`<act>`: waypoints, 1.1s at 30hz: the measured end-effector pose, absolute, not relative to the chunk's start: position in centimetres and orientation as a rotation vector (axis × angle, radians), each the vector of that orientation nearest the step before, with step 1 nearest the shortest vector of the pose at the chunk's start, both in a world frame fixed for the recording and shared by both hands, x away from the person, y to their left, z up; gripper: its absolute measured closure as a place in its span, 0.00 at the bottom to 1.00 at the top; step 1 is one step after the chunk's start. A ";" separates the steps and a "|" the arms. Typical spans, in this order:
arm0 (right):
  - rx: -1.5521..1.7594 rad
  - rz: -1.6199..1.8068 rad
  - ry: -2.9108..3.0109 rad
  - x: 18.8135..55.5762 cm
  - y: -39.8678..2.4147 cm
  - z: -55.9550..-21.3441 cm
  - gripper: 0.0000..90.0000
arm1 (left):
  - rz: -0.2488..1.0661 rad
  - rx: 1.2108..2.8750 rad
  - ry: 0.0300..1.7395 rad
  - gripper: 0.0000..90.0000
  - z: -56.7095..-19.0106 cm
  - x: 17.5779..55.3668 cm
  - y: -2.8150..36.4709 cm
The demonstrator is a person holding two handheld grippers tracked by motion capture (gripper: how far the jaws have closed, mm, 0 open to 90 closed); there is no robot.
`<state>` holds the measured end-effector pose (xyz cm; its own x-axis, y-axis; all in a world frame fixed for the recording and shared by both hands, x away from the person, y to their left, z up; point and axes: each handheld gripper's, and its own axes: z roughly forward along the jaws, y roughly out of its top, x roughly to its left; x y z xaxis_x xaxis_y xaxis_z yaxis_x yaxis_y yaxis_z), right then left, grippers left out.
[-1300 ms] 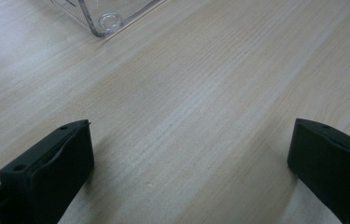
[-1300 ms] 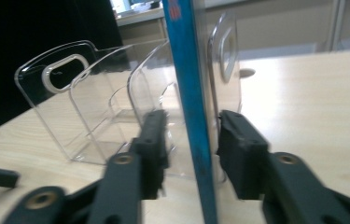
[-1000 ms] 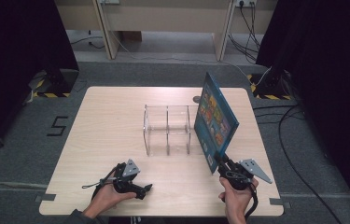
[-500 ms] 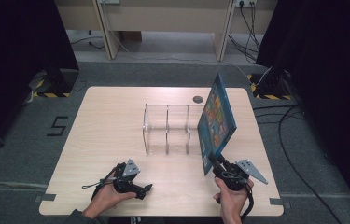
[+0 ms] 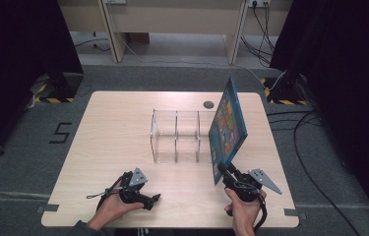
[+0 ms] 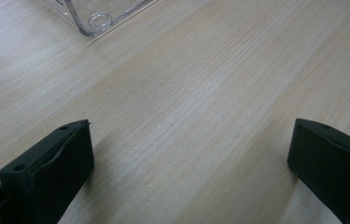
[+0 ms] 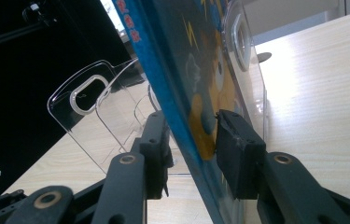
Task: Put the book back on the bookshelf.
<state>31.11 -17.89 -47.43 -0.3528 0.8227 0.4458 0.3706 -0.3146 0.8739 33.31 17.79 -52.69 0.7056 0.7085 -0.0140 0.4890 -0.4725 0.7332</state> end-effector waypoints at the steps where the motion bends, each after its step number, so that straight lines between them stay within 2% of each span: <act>1: 1.514 1.709 1.565 31.1 -17.9 -47.4 0.71 | 0.377 2.168 0.908 0.00 -52.7 33.3 17.8; 11: 1.510 1.721 1.575 31.0 -17.8 -47.7 0.70 | 0.376 2.169 0.907 0.00 -52.7 33.3 17.8; 18: 1.484 1.718 1.596 30.6 -18.5 -47.5 0.60 | 0.376 2.168 0.903 0.00 -52.7 33.3 17.8; 33: 1.373 1.706 1.690 29.2 -19.8 -47.2 0.54 | 0.374 2.171 0.899 0.00 -52.7 33.3 17.8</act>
<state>29.25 -19.75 -47.19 -0.4548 0.8117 0.3665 0.3592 -0.2093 0.9095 33.26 17.82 -52.68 0.7116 0.7025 -0.0137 0.4853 -0.4772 0.7326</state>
